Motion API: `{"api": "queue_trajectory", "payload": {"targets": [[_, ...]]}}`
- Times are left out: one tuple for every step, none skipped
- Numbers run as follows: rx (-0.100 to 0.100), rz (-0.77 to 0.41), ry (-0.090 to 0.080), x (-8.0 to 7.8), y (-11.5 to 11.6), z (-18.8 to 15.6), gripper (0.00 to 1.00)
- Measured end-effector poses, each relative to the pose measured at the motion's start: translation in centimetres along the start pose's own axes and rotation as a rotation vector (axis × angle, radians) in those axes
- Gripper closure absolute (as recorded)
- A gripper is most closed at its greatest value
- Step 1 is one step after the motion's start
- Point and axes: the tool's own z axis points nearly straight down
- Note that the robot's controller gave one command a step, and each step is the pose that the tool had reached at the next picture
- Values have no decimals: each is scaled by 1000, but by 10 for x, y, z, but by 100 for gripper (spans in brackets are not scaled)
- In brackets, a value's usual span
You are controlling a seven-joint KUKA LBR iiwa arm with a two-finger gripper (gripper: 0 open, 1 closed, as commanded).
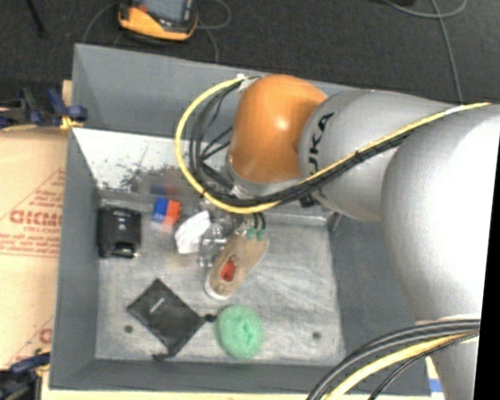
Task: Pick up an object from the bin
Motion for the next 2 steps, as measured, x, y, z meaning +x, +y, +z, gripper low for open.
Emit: {"api": "queue_trajectory", "payload": {"targets": [[0,-16,-11,-8,-6,-18,100],[0,-16,-9,-8,-6,-18,100]]}}
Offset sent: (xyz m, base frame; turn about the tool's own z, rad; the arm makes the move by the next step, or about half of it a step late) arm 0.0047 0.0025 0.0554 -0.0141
